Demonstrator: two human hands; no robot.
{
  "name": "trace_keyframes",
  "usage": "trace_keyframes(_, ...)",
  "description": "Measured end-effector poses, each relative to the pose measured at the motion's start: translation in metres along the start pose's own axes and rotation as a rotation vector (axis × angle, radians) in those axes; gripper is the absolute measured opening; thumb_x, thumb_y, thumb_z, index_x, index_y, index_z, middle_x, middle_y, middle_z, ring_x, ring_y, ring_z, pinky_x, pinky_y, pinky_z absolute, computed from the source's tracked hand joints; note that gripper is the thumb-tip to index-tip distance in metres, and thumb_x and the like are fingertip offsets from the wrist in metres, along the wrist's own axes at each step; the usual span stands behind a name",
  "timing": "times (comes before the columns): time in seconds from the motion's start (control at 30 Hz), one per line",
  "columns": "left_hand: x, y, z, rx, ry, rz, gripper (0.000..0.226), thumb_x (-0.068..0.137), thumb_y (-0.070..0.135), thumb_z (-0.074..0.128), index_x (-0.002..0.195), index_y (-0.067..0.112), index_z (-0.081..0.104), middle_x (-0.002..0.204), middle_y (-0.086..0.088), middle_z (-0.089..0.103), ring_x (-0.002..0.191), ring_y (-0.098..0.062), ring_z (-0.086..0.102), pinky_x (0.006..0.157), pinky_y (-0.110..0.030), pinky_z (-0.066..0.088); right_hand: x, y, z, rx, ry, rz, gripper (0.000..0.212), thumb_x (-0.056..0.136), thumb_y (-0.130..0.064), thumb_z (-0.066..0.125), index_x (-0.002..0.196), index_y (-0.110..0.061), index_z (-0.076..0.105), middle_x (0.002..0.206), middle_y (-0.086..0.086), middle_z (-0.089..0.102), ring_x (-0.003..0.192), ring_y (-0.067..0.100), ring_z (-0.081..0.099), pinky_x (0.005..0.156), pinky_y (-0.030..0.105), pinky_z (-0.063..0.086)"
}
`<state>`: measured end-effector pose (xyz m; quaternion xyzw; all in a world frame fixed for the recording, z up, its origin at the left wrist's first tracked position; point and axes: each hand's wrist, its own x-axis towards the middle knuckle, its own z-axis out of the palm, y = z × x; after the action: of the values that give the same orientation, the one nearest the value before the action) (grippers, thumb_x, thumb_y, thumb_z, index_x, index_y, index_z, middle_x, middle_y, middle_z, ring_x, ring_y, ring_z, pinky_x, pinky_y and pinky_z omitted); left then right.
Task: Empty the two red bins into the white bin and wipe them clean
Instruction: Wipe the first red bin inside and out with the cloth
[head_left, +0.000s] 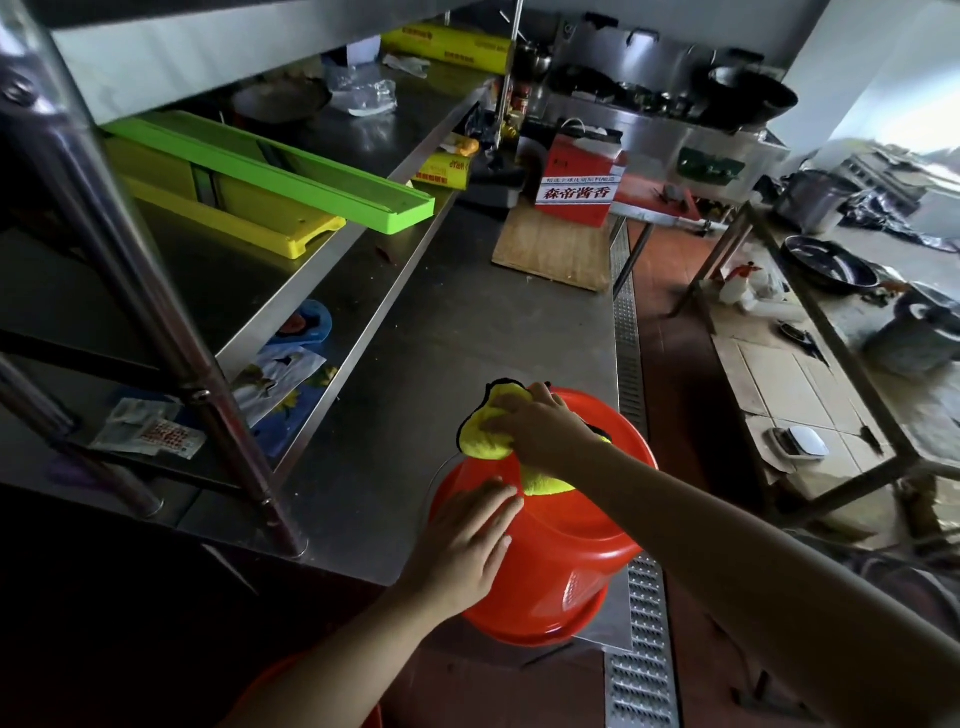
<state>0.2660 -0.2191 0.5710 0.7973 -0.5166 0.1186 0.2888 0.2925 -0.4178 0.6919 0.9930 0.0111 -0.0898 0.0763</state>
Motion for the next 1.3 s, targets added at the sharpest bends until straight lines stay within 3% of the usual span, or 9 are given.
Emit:
trace_keyframes(0.2,0.0,0.002,0.005,0.085,-0.041,-0.021,0.07,0.093,0.066,0.048,0.146,0.021,0.041,0.156,0.007,0.031,0.147,-0.012,0.023,0.116,-0.039,0.029,0.009,0.046,0.003,0.143,0.02,0.27,0.05,0.099,-0.025,0.051,0.143,-0.049,0.045,0.148,-0.01,0.042,0.131,0.032,0.035,0.109,0.045,0.036)
trace_keyframes(0.3,0.004,0.005,0.006,0.106,-0.019,-0.037,0.068,0.09,0.068,0.052,0.137,0.019,0.049,0.147,0.005,0.042,0.141,-0.015,0.035,0.108,-0.043,0.041,-0.003,0.078,0.01,0.153,-0.001,0.393,0.051,0.096,-0.025,0.053,0.14,-0.048,0.048,0.138,-0.004,0.049,0.126,0.033,0.04,0.104,0.045,0.04)
trace_keyframes(0.47,0.005,0.006,0.008,0.102,-0.009,-0.042,0.067,0.088,0.068,0.054,0.134,0.019,0.051,0.144,0.002,0.046,0.137,-0.018,0.041,0.104,-0.046,0.044,-0.06,0.115,0.035,0.325,0.003,0.526,0.053,0.091,-0.021,0.053,0.138,-0.046,0.05,0.132,-0.001,0.054,0.124,0.034,0.043,0.103,0.044,0.041)
trace_keyframes(0.77,0.007,0.003,0.009,0.141,-0.127,-0.078,0.074,0.09,0.073,0.042,0.141,0.02,0.043,0.15,0.002,0.037,0.146,-0.015,0.025,0.114,-0.037,0.028,-0.179,0.049,0.072,0.601,0.265,0.67,0.063,0.08,-0.016,0.057,0.138,-0.038,0.056,0.142,0.001,0.051,0.113,0.033,0.041,0.101,0.043,0.043)
trace_keyframes(0.9,0.006,0.003,0.011,0.094,-0.071,-0.046,0.07,0.092,0.064,0.052,0.14,0.014,0.045,0.148,-0.002,0.04,0.145,-0.018,0.026,0.117,-0.038,0.025,-0.2,-0.001,0.079,0.537,0.31,0.672,0.067,0.074,-0.013,0.058,0.138,-0.031,0.058,0.139,0.004,0.053,0.104,0.034,0.042,0.092,0.045,0.046)
trace_keyframes(1.0,0.006,0.004,0.005,0.103,-0.067,-0.028,0.065,0.096,0.061,0.042,0.141,0.014,0.043,0.148,-0.003,0.04,0.146,-0.018,0.025,0.118,-0.038,0.026,-0.203,-0.039,0.078,0.416,0.347,0.628,0.073,0.066,-0.01,0.063,0.137,-0.029,0.058,0.133,0.004,0.055,0.098,0.037,0.046,0.083,0.045,0.048)
trace_keyframes(1.1,0.008,0.015,-0.01,0.052,-0.083,-0.029,0.062,0.096,0.055,0.047,0.137,0.009,0.051,0.144,-0.007,0.045,0.139,-0.024,0.036,0.117,-0.034,0.026,-0.196,-0.071,0.07,0.308,0.361,0.548,0.075,0.067,-0.007,0.064,0.139,-0.028,0.056,0.135,0.004,0.055,0.099,0.039,0.05,0.082,0.048,0.05)
trace_keyframes(1.2,0.01,0.026,-0.028,-0.127,-0.092,-0.055,0.052,0.091,0.026,0.063,0.136,0.001,0.054,0.146,-0.013,0.046,0.137,-0.03,0.041,0.11,-0.043,0.039,-0.19,-0.089,0.061,0.256,0.366,0.473,0.072,0.073,-0.007,0.06,0.141,-0.03,0.055,0.137,0.004,0.054,0.102,0.04,0.052,0.085,0.048,0.051)
trace_keyframes(1.3,-0.001,0.024,-0.051,-0.234,-0.111,-0.066,0.06,0.088,-0.002,0.063,0.144,0.003,0.044,0.155,-0.007,0.034,0.141,-0.02,0.034,0.114,-0.032,0.034,-0.189,-0.097,0.054,0.287,0.386,0.431,0.071,0.072,-0.005,0.064,0.138,-0.031,0.058,0.139,0.004,0.054,0.1,0.039,0.054,0.081,0.048,0.053)
